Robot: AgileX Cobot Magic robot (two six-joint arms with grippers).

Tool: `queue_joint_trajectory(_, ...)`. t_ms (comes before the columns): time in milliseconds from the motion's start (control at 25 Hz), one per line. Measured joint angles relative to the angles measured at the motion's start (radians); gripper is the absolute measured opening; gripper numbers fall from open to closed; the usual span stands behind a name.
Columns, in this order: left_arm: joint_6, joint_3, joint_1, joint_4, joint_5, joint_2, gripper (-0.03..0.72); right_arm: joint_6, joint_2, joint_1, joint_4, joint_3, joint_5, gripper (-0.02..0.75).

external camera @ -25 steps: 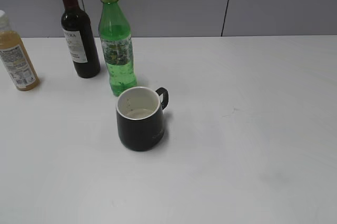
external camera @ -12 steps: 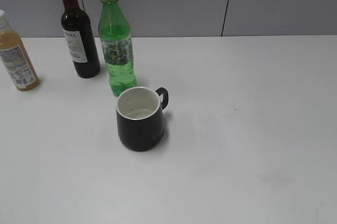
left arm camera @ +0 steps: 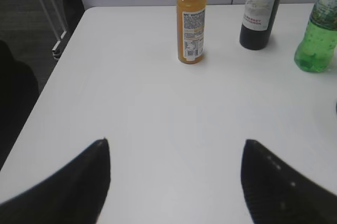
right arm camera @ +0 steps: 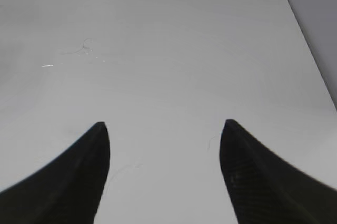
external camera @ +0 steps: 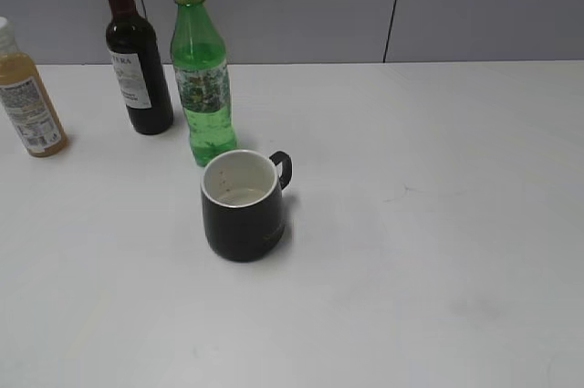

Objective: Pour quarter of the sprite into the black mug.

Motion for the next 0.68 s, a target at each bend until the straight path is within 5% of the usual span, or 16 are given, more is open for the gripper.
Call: queue_joint_trajectory(680,0.000,0.000,0.000,0.000,0.000,0.000,0.589,0.000,0.000,0.000,0.000,0.000,0.000,0.500)
